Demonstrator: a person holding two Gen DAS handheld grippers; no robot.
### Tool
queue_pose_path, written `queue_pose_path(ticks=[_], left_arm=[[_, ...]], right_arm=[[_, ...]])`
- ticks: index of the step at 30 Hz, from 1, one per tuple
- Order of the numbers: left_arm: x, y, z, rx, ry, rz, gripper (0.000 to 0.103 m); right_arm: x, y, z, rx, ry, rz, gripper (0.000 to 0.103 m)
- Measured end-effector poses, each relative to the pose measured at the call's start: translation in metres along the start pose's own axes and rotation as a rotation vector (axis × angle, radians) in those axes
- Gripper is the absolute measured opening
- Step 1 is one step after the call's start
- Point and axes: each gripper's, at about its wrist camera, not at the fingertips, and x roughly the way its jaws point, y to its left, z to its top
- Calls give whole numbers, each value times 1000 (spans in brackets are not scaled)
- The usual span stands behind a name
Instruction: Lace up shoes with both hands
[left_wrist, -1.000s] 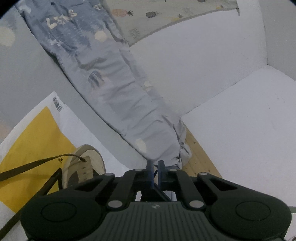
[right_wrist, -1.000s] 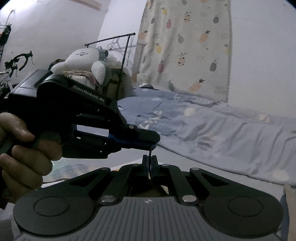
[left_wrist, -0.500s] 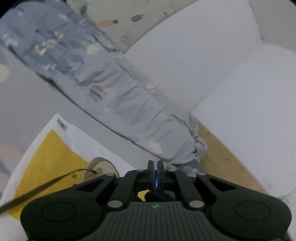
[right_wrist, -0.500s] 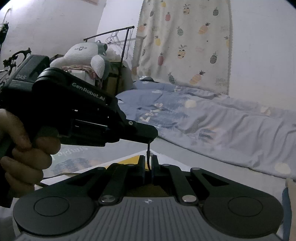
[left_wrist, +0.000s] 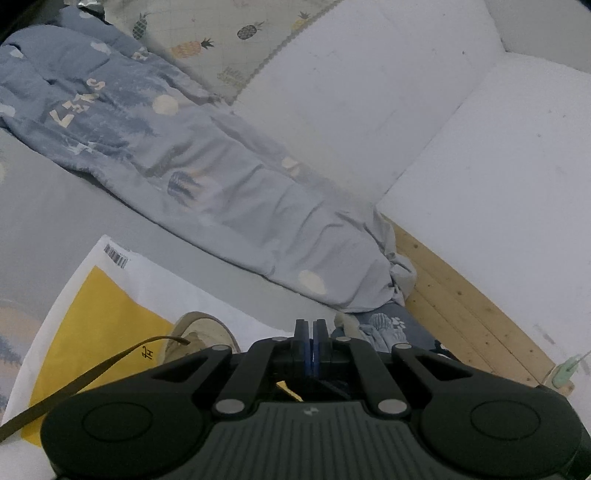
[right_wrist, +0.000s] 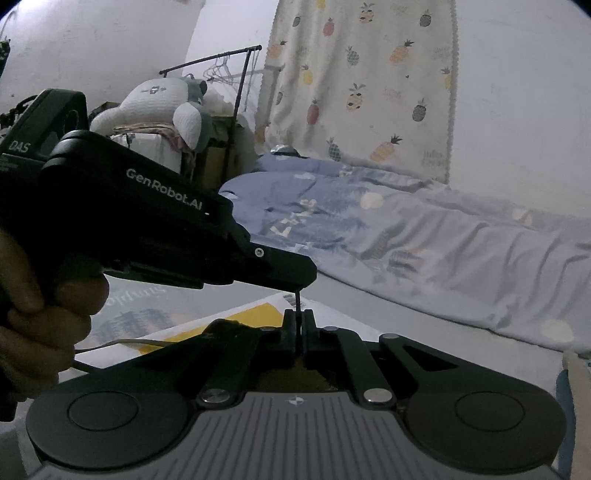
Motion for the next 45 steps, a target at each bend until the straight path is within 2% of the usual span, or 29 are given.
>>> queue_pose_path(ticks=[4,8,10,16,21,27,30,36,42,45], left_arm=[[-2,2,2,-16,-2,7,1],[-10,4,5,3,-32,69,8],[-16,5,8,33,-38,112,13],[-23,5,9,174,23,251,14],[-20,4,3,224,92,270,14],[-13,7,-5,244,144,271,15],[-10,9,-8,249,167,268,15],[-9,16,-10,211,184,244,13],[-13,27,-8,133,178,218,12],[-13,27,-7,117,175,214,12]], right_arm=[[-1,1,0,5,-14,-8,2],[-3,-9,3,57,-33,-20,2],[-5,-22,6,107,-43,-56,2],[-19,-65,19,180,-68,-202,2],[-27,-77,34,178,-92,-256,2],[-32,-73,55,125,-120,-259,2],[-20,-58,56,57,-58,-182,2],[21,-5,34,-126,145,-38,2],[51,23,17,-188,283,-2,2],[60,29,11,-190,312,13,2]])
